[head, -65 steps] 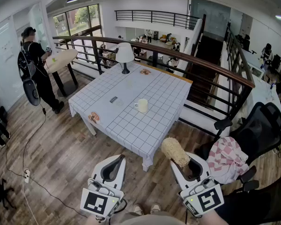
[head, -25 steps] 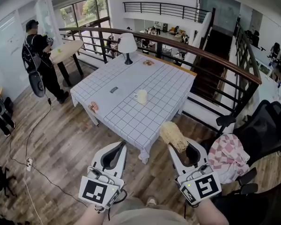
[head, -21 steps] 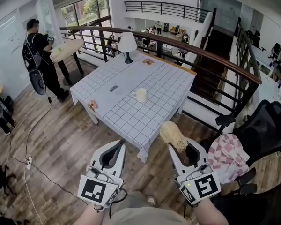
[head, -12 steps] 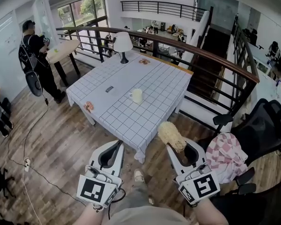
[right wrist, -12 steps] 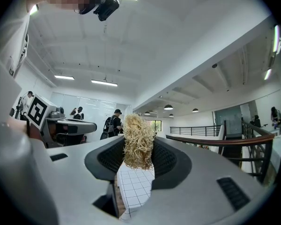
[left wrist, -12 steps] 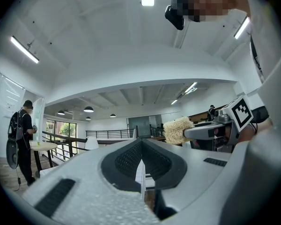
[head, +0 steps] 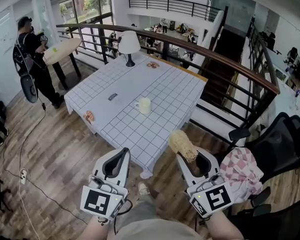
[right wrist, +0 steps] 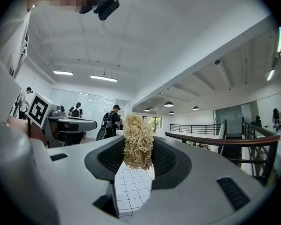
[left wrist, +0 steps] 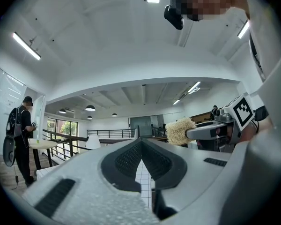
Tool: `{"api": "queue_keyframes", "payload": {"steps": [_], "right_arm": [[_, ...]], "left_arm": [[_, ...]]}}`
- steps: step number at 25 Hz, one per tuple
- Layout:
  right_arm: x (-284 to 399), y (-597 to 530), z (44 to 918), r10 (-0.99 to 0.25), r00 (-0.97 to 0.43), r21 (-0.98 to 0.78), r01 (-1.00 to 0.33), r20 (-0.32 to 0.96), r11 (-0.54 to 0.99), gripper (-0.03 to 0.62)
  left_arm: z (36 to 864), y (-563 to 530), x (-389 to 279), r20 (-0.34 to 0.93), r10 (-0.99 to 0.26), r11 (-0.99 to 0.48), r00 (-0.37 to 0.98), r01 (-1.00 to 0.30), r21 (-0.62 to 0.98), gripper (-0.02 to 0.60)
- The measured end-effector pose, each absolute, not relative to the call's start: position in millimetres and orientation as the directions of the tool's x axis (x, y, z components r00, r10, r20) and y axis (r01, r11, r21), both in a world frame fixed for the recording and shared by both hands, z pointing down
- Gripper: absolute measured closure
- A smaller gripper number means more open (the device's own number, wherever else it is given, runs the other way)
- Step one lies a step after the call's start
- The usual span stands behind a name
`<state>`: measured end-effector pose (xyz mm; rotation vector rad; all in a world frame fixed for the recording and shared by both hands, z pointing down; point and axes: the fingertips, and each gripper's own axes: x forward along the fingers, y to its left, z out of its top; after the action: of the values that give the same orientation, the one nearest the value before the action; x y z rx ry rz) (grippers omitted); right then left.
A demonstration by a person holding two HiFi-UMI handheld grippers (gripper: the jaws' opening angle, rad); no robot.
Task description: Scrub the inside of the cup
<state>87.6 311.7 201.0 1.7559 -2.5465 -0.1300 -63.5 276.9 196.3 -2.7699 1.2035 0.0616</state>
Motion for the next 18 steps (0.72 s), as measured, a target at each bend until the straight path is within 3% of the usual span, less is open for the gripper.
{"api": "queue_keyframes", "payload": {"steps": [18], "right_arm": [[82.8, 110.2, 200.5, -0.938, -0.343, 0.111, -0.932, 0.05, 0.346, 0.442]], "left_arm": [[213.3, 76.8, -63.2, -0.025, -0.698, -0.714, 0.715, -0.699, -0.044, 0.568]]}}
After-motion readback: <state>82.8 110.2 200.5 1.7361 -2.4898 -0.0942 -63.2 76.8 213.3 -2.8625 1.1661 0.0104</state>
